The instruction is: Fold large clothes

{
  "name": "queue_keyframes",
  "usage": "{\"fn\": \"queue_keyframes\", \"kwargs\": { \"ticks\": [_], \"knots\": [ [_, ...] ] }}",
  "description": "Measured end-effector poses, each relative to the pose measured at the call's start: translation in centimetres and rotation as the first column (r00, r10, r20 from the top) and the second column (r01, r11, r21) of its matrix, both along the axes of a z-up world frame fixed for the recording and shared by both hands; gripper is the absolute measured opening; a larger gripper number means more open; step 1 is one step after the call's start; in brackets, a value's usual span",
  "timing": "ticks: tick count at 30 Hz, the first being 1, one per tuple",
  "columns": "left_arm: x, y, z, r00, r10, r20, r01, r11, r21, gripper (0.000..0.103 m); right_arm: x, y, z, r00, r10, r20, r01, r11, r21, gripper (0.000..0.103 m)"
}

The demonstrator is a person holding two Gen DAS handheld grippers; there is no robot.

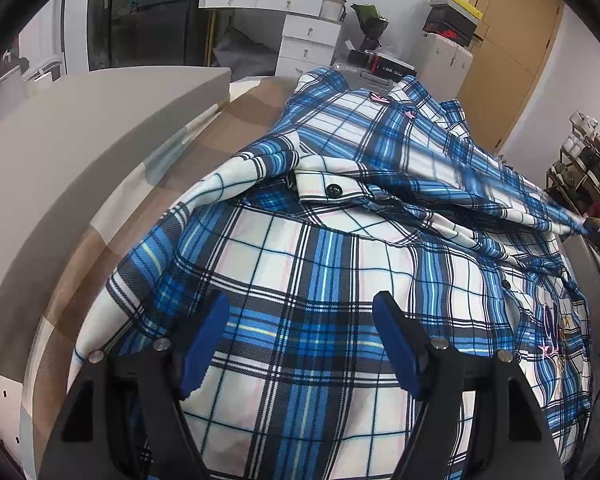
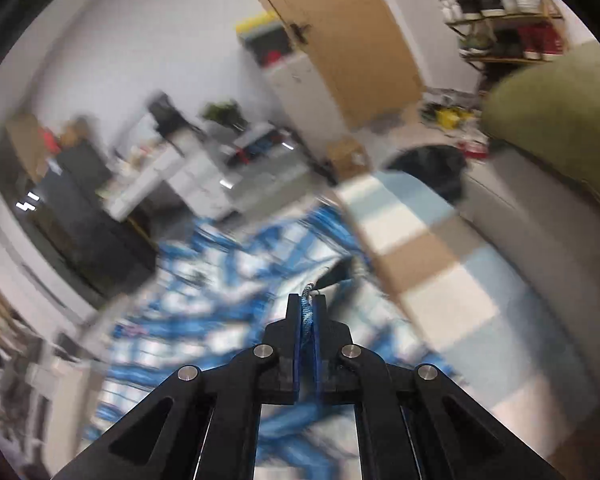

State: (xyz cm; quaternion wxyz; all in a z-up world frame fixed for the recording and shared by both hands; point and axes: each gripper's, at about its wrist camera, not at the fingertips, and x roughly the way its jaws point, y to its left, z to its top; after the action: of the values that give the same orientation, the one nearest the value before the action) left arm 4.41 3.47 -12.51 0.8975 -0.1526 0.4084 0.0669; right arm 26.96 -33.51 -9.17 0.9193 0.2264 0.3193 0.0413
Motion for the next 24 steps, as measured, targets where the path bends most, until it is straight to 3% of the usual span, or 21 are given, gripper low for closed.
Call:
{"fn": "queue_keyframes", "kwargs": {
  "ticks": [3,6,9,12,16,19,23,24],
  "knots": [
    [0.0,0.0,0.0,1.000,0.000,0.001,0.000,1.000,-0.001,0.070,1.8,-0.8,-2.8,0.983,-0.048,-0.179,0.045,0.999,-0.022,0.022],
    [0.0,0.0,0.0,1.000,0.001,0.000,-0.001,1.000,-0.001,0.070,1.1,-1.1,-2.4,0.988,-0.068,-0.139,0.073,0.997,0.035,0.031],
    [0.0,-0.1,0.0,1.000,0.000,-0.003,0.000,1.000,0.006,0.070,0.7,0.7,-1.3,0.995,0.024,-0.099,-0.017,0.998,0.067,0.041],
    [0.1,-0.1,0.1,1.000,0.001,-0.003,-0.001,1.000,0.004,0.070,1.1,4.2,-1.1,0.986,0.147,-0.076,-0.144,0.989,0.036,0.042],
    [0.1,-0.1,0.1,1.000,0.000,-0.003,0.000,1.000,0.004,0.070,2.3,8.0,-2.2,0.954,0.260,-0.152,-0.266,0.964,-0.018,0.042],
    [0.1,-0.1,0.1,1.000,-0.001,-0.003,0.001,1.000,0.004,0.070,3.3,8.3,-3.3,0.951,0.232,-0.207,-0.253,0.964,-0.081,0.047],
    [0.1,-0.1,0.1,1.000,-0.001,-0.002,0.001,1.000,0.002,0.071,3.5,6.5,-3.4,0.947,0.231,-0.222,-0.247,0.968,-0.047,0.042],
    [0.2,-0.1,0.1,1.000,-0.002,-0.002,0.002,1.000,0.002,0.071,3.3,6.4,-3.1,0.950,0.222,-0.220,-0.241,0.969,-0.061,0.046]
  ]
}}
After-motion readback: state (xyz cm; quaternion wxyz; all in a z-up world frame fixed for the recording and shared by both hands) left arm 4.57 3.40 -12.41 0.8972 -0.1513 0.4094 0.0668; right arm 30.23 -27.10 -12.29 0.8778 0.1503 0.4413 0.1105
